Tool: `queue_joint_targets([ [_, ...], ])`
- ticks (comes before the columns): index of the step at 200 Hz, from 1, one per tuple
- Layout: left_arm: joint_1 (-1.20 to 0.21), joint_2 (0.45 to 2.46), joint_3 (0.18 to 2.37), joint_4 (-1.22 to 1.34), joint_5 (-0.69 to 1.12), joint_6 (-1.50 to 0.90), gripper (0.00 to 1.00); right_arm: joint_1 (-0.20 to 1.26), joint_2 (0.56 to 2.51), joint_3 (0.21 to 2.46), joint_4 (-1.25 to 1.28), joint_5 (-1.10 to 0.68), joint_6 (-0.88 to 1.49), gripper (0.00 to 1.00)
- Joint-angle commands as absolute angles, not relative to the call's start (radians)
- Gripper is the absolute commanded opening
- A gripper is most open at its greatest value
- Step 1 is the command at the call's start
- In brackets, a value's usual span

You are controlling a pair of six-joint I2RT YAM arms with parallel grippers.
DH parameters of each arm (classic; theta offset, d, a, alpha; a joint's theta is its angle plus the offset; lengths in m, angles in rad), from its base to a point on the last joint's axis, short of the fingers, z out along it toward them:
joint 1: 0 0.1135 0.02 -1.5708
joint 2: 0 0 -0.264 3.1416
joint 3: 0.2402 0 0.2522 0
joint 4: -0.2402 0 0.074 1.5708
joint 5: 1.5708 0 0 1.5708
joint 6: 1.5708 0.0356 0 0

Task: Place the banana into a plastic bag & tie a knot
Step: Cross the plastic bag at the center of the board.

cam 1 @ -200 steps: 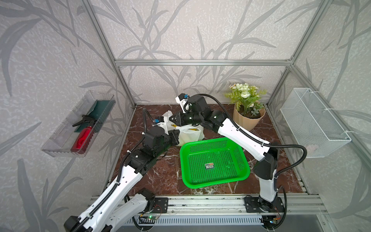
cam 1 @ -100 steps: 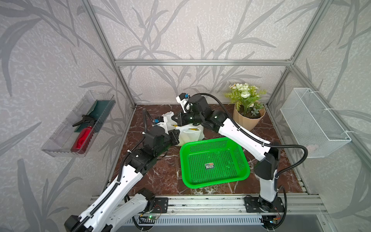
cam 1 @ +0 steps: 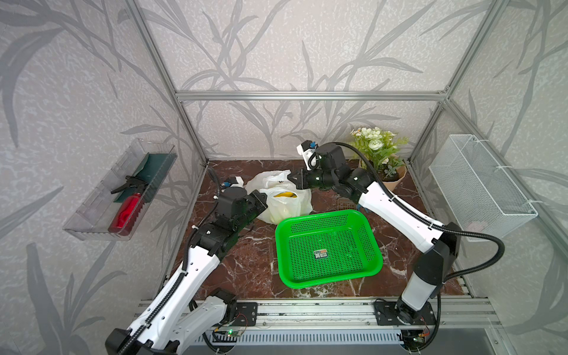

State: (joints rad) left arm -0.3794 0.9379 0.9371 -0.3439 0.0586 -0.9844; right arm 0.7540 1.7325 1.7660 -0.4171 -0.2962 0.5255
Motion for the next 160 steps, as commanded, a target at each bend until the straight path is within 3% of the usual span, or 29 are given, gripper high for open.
queue_joint_targets([
  [1,-0.368,0.933,0.975,-0.303,0.060,-1.093,0.00,0.760,1.651,1.705,-0.399,-0.308,0.528,0.00],
  [122,-0.362,0.982,1.052,-0.324,0.067,-1.296,0.00,0.850,1.600,1.440,-0.261,-0.344,0.682,0.00],
  [160,-0.362,0.967,1.061,-0.388,0.081,-1.383,0.23,0.852,1.634,1.428,-0.209,-0.371,0.716,0.00],
])
